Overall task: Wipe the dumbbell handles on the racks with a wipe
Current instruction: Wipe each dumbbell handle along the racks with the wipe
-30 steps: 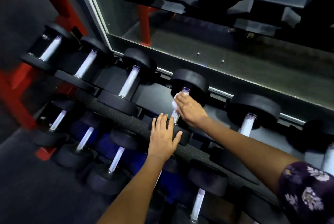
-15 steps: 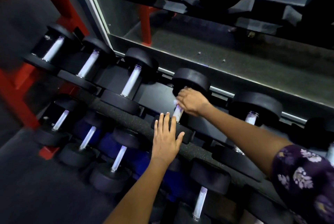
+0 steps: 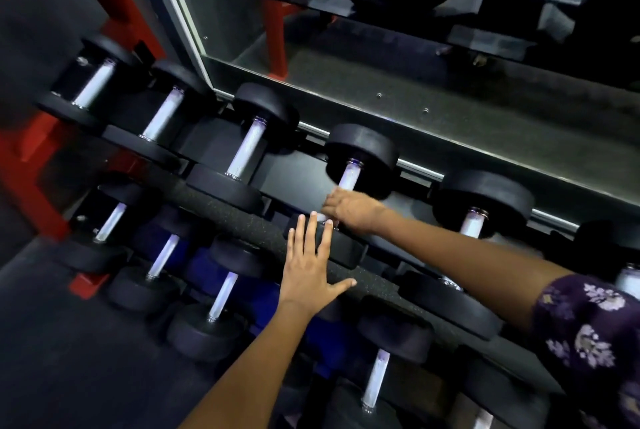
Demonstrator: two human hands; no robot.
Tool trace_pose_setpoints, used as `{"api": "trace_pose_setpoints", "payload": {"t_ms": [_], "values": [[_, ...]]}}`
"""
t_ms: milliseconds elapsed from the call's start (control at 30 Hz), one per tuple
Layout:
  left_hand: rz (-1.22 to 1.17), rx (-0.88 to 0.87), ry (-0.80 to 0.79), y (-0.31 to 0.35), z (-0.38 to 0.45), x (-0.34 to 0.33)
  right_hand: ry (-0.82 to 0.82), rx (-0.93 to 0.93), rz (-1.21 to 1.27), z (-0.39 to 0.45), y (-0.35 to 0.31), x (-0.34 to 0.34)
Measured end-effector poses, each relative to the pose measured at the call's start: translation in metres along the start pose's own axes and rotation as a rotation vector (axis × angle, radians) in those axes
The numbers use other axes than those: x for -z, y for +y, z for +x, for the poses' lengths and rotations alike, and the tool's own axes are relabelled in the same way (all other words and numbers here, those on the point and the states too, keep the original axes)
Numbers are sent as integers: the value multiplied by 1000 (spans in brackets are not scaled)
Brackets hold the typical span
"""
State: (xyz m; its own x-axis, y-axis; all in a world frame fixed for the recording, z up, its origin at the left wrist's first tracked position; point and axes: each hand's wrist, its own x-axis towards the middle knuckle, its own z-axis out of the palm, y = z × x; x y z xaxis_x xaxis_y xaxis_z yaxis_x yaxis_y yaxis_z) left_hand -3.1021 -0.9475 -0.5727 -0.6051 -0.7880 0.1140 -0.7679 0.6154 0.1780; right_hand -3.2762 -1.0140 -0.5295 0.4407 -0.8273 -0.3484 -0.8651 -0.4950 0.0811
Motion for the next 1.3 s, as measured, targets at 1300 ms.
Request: {"api": "trace_pose_setpoints", "payload": {"t_ms": [1300], "values": [[60,28,-63,3,1,14,243,-300,201,-25,5,10]]}}
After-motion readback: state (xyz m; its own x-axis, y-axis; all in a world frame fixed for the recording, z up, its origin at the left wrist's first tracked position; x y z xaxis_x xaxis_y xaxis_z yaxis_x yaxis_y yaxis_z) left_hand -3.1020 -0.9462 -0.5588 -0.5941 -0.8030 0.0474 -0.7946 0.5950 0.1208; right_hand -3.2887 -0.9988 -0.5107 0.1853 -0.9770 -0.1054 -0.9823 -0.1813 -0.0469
